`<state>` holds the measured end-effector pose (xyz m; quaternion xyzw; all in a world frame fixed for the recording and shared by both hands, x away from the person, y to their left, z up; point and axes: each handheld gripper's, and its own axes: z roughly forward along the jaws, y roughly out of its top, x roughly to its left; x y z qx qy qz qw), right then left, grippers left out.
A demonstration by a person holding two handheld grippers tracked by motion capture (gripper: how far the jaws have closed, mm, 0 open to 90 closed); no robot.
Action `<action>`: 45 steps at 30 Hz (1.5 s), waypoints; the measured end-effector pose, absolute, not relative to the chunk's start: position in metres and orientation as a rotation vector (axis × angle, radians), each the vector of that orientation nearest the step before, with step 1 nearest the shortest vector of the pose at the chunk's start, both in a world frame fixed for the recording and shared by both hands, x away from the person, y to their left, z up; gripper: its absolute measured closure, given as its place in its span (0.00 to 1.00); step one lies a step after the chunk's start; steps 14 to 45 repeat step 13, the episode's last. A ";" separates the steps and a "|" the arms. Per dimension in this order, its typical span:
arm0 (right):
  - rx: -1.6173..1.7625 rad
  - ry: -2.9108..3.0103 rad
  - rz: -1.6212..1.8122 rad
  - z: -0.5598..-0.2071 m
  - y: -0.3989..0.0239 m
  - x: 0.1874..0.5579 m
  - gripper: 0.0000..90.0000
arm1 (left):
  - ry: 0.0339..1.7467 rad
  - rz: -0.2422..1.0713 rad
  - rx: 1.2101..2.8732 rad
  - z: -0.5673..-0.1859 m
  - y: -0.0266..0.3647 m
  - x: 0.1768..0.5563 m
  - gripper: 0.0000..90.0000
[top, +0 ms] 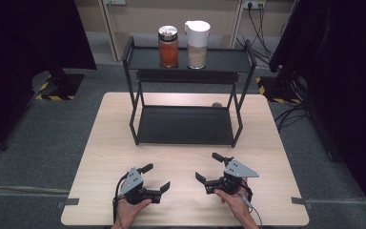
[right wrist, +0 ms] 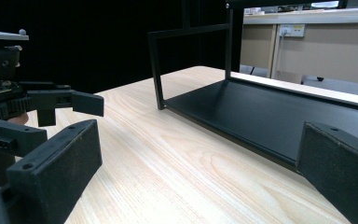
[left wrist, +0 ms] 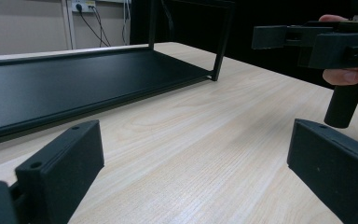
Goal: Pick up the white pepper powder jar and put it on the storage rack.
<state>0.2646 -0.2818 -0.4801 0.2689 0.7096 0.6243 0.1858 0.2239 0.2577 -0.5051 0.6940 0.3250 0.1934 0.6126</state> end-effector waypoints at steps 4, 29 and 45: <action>0.763 1.997 1.762 -0.481 -0.282 0.265 0.00 | 0.750 0.446 1.601 -0.505 0.258 0.224 0.03; 0.767 1.997 1.765 -0.481 -0.283 0.266 0.00 | 0.751 0.447 1.600 -0.505 0.257 0.224 0.03; 0.767 1.997 1.765 -0.481 -0.283 0.266 0.00 | 0.751 0.447 1.600 -0.505 0.257 0.224 0.03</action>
